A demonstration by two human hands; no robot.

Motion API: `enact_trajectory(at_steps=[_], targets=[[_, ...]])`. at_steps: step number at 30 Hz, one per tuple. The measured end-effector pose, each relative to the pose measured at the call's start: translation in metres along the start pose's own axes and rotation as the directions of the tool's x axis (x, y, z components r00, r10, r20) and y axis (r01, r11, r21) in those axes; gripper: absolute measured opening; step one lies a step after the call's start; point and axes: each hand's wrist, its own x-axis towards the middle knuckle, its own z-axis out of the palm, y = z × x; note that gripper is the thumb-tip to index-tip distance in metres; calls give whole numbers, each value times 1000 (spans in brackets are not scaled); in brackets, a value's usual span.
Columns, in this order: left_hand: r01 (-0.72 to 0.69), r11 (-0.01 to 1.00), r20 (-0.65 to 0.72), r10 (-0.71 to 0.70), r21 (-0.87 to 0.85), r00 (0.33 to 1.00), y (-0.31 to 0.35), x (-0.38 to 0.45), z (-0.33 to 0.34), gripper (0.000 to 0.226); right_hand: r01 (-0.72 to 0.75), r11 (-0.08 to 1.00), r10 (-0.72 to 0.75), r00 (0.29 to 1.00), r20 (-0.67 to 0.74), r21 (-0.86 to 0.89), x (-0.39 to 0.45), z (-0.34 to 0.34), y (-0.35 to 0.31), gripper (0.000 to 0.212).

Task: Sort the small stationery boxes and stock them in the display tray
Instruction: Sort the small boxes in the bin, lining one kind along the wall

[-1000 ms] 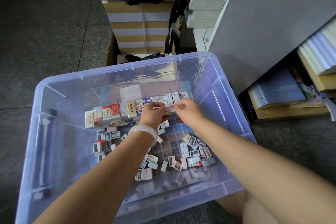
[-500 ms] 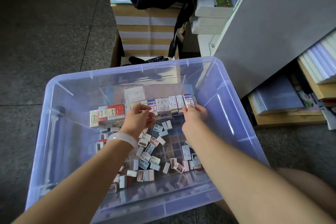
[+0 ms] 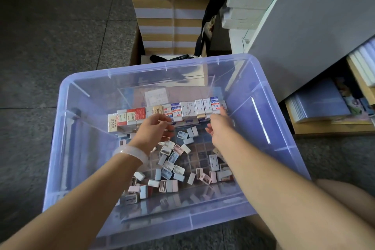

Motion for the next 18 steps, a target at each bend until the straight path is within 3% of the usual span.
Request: enact_trajectory(at_steps=[3, 6, 9, 12, 15, 18], targets=[[10, 982, 15, -13, 188, 1000, 1, -6, -16, 17, 227, 890, -221, 973, 61, -396, 1, -3, -1, 51], [-44, 854, 7, 47, 518, 999, 1, -6, -34, 14, 453, 622, -342, 891, 298, -638, -1, -13, -9, 41], [-132, 617, 49, 150, 776, 988, -4, -7, -42, 21, 664, 291, -107, 738, 667, -688, -19, -26, -18, 34], [-244, 478, 211, 122, 844, 970, -16, -7, -45, 24, 783, -106, 212, 620, 755, -613, -34, -25, -11, 37], [-342, 401, 400, -70, 850, 914, -29, -7, -47, 24, 837, -245, 420, 546, 725, -488, -38, -11, 9, 41], [-346, 209, 392, -247, 915, 886, -46, -1, -55, 23, 853, -335, 539, 522, 662, -399, -38, 4, 26, 45]])
